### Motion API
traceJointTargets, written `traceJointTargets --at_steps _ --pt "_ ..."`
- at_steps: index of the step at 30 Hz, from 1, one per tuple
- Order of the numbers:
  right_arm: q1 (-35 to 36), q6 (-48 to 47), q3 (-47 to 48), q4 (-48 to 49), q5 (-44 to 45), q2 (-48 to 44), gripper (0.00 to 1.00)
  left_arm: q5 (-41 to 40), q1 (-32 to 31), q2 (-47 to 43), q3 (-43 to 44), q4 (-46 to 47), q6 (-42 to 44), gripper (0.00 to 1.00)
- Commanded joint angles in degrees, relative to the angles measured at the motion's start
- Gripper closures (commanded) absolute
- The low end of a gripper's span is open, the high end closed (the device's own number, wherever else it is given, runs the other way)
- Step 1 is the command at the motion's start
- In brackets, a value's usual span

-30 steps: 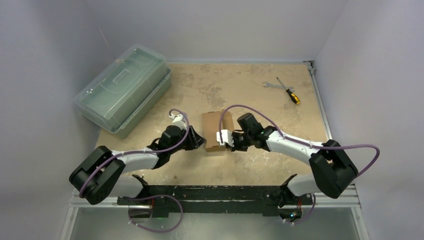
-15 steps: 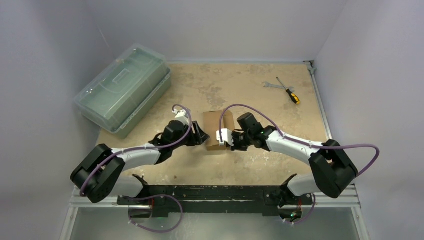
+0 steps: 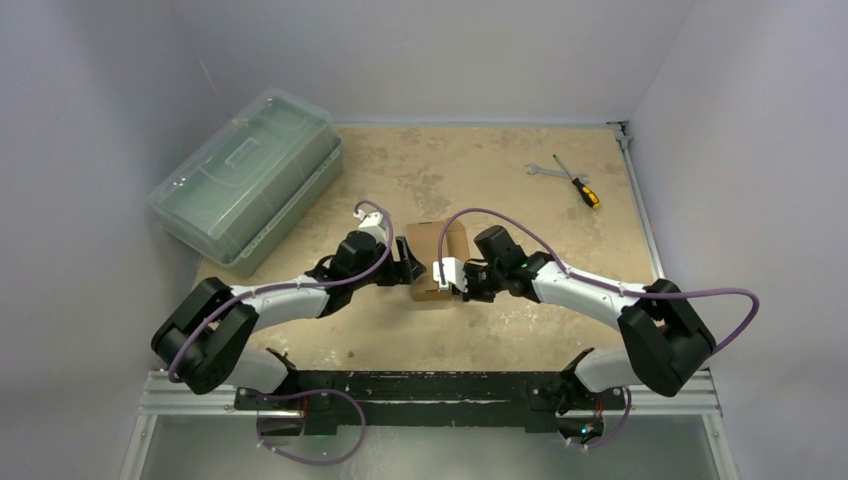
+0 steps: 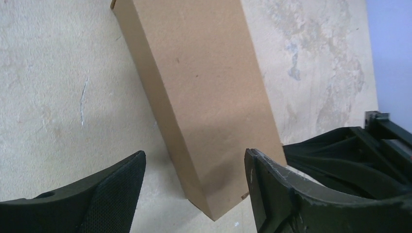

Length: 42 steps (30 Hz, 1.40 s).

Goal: Fold the paper box
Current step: Close the paper box at the center of the board.

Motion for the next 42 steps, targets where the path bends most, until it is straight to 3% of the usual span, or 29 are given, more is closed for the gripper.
traceJointTargets --at_steps 1,8,42 --pt "-0.20 -0.58 1.25 2.37 0.46 -0.99 1.00 0.76 -0.37 2.20 2.30 -0.17 1.33 0.28" --pt "-0.18 -0.05 1.10 3.10 1.22 -1.16 1.00 0.85 -0.31 4.48 3.25 -1.33 1.92 0.35" --pt "-1.45 5.91 3.04 3.58 2.50 2.01 1.00 0.71 -0.23 7.86 3.77 -2.52 1.93 0.39"
